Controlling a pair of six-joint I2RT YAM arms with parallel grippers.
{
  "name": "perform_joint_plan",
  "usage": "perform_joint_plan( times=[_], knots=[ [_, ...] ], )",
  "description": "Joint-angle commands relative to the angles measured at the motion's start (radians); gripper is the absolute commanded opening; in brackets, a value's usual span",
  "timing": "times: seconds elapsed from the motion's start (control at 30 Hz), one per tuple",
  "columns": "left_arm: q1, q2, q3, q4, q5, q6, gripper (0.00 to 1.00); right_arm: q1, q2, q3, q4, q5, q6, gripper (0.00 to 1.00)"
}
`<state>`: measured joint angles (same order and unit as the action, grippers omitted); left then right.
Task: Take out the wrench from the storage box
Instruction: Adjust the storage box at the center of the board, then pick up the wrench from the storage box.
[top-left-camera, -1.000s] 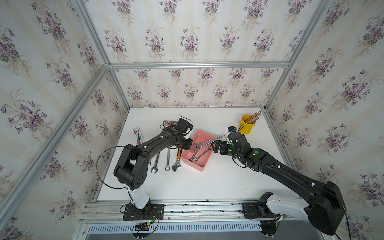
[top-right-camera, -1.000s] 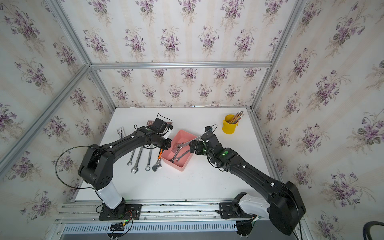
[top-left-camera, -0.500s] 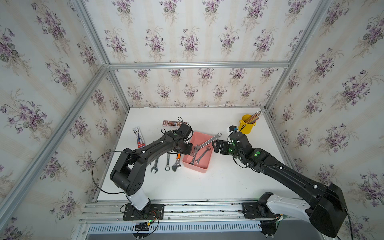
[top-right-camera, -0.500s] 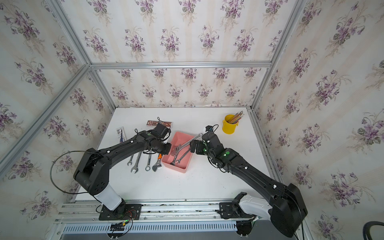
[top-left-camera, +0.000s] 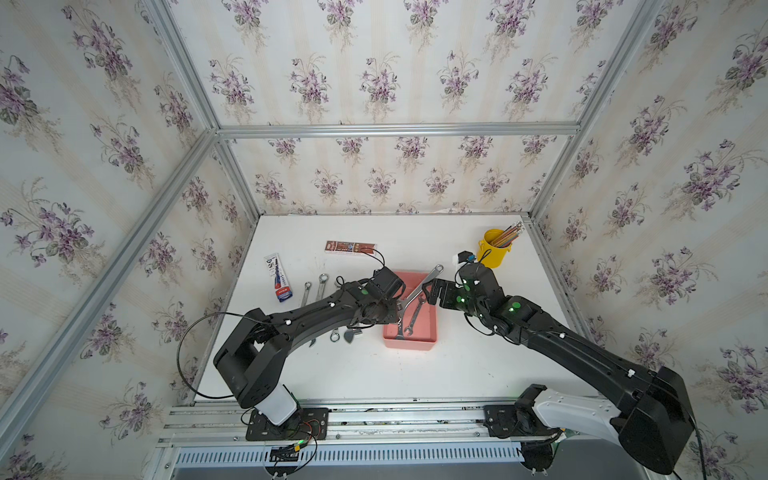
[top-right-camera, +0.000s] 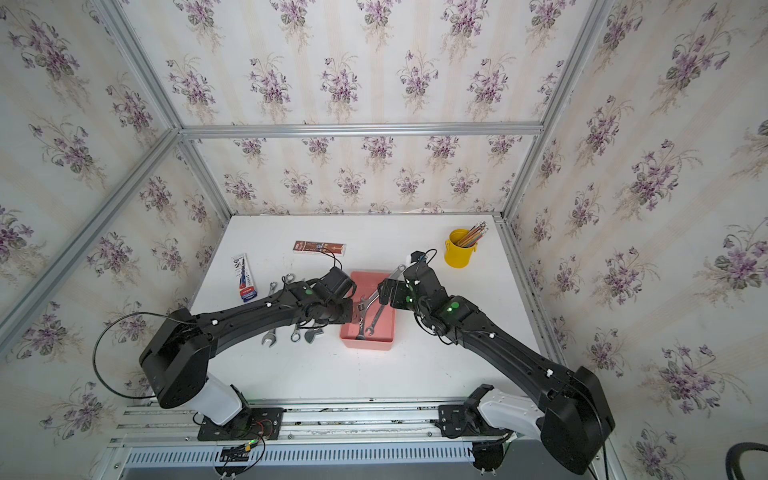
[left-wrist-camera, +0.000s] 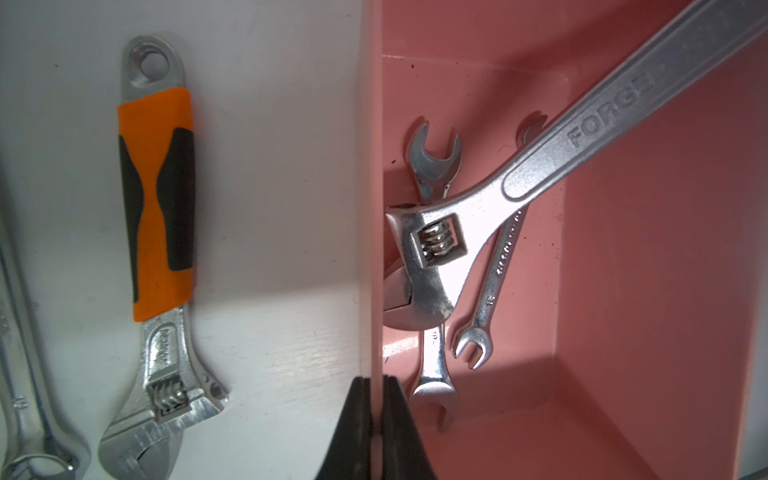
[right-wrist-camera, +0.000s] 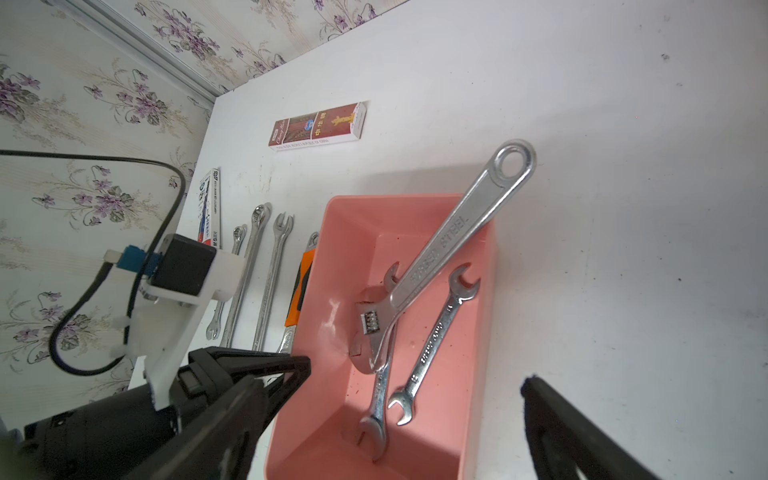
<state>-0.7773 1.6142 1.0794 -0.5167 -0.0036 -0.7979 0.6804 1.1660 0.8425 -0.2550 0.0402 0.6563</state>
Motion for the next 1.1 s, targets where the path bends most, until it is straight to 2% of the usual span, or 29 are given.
perform_joint_plan(
  times=[0.0,0.1,0.17,0.5,0.63,0.73,0.77,0.87,1.07],
  knots=[
    [-0.007,0.008,0.009,0.067,-0.007,-0.06,0.07,0.001,-0.005,0.003,-0.007,0.013,0.027,0.99],
    [-0.008,-0.005,0.006,0.067,-0.01,-0.06,0.12,0.001,-0.008,-0.006,-0.01,0.022,0.048,0.98],
    [-0.006,-0.006,0.02,0.044,-0.021,-0.041,0.21,0.0,-0.004,-0.007,-0.012,0.027,0.064,0.98],
    [0.001,-0.068,0.053,-0.031,-0.044,0.048,0.4,0.009,0.062,0.034,-0.02,0.033,0.156,0.94],
    [0.021,-0.099,0.097,-0.097,-0.053,0.169,0.47,0.042,0.126,0.089,-0.047,0.066,0.219,0.91],
    [0.046,-0.134,0.093,-0.084,-0.035,0.285,0.54,0.072,0.189,0.141,-0.075,0.096,0.281,0.88],
    [0.057,-0.143,0.087,-0.069,-0.007,0.335,0.61,0.082,0.212,0.159,-0.08,0.103,0.306,0.87],
    [0.092,-0.165,0.081,-0.059,0.055,0.453,0.69,0.103,0.296,0.228,-0.142,0.13,0.386,0.84],
    [0.184,-0.216,0.07,-0.046,0.198,0.583,0.89,0.119,0.457,0.342,-0.259,0.149,0.526,0.74]
  ],
)
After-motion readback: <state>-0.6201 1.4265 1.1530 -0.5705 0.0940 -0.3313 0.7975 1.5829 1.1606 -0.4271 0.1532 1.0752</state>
